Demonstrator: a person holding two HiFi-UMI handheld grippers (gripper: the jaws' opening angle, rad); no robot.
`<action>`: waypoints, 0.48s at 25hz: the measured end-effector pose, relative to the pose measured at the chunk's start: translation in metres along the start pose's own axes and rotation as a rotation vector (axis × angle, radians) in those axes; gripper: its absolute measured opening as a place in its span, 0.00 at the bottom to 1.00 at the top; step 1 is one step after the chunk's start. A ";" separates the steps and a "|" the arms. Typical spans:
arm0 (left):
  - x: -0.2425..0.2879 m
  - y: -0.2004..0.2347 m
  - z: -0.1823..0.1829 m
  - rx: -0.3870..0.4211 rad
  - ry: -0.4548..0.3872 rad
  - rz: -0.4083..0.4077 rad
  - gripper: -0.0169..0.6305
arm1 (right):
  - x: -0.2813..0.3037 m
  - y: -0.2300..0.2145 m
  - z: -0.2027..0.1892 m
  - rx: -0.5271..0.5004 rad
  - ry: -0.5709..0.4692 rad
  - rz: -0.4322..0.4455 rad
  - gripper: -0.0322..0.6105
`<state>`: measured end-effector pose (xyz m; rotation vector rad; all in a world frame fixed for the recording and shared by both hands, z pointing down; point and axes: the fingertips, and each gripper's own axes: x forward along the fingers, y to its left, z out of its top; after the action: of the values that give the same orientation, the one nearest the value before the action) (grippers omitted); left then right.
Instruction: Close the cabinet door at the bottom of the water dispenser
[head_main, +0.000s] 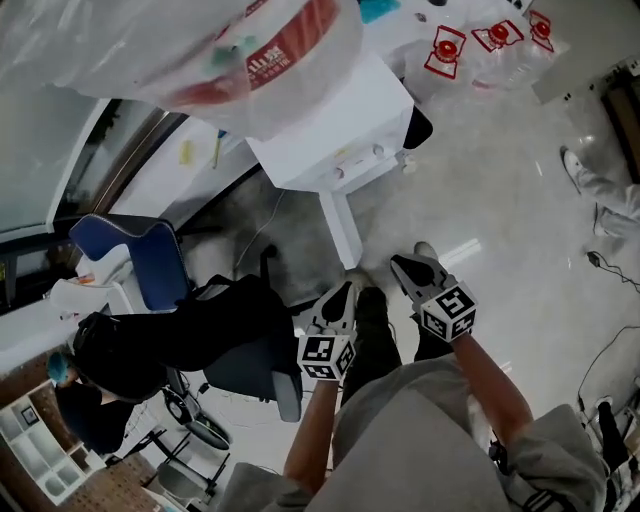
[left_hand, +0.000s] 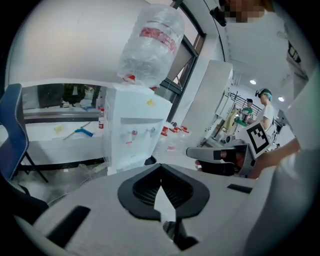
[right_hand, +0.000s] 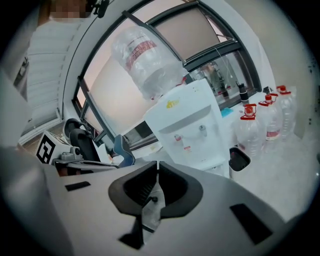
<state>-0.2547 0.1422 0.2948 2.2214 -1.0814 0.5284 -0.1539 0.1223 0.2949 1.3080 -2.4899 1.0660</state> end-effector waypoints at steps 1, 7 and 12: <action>0.002 0.008 -0.004 0.003 0.011 -0.019 0.04 | 0.003 0.001 -0.005 0.007 -0.004 -0.022 0.07; 0.023 0.059 -0.030 -0.023 0.068 -0.108 0.04 | 0.026 0.003 -0.040 0.059 -0.019 -0.122 0.07; 0.059 0.105 -0.061 -0.111 0.121 -0.135 0.04 | 0.054 -0.006 -0.070 0.099 -0.023 -0.152 0.07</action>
<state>-0.3098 0.0990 0.4108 2.1188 -0.8710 0.5250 -0.1961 0.1290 0.3728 1.5182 -2.3356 1.1573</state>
